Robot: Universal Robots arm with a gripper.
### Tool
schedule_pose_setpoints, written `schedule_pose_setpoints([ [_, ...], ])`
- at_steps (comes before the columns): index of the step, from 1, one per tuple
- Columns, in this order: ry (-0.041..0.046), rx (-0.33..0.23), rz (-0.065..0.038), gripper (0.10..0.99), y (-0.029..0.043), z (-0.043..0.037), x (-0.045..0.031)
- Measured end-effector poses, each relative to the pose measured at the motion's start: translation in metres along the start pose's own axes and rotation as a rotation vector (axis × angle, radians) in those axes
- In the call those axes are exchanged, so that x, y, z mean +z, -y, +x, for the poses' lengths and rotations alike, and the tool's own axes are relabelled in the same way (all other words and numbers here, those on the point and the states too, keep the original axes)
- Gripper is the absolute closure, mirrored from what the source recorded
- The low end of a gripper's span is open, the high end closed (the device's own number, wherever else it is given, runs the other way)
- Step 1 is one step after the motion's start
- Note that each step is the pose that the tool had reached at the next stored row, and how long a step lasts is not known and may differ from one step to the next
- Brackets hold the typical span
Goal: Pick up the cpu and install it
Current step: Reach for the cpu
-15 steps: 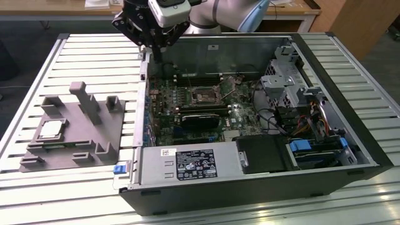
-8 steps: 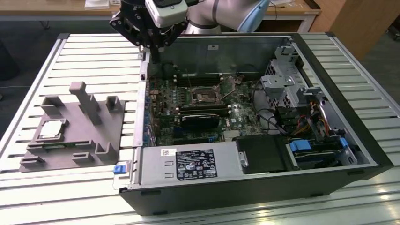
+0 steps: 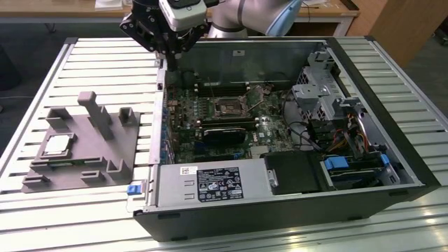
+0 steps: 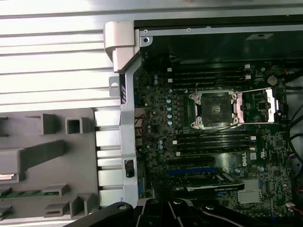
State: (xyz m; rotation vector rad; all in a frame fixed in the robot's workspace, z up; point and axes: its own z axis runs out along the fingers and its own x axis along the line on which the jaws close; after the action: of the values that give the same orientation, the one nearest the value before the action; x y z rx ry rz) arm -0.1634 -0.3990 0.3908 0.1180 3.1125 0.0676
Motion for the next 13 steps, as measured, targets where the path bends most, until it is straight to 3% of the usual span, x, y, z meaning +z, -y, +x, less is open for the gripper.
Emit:
schedule_pose_setpoints([
  [13,0.0001,0.0,0.0,0.98,0.0005,0.0064,0.0003],
])
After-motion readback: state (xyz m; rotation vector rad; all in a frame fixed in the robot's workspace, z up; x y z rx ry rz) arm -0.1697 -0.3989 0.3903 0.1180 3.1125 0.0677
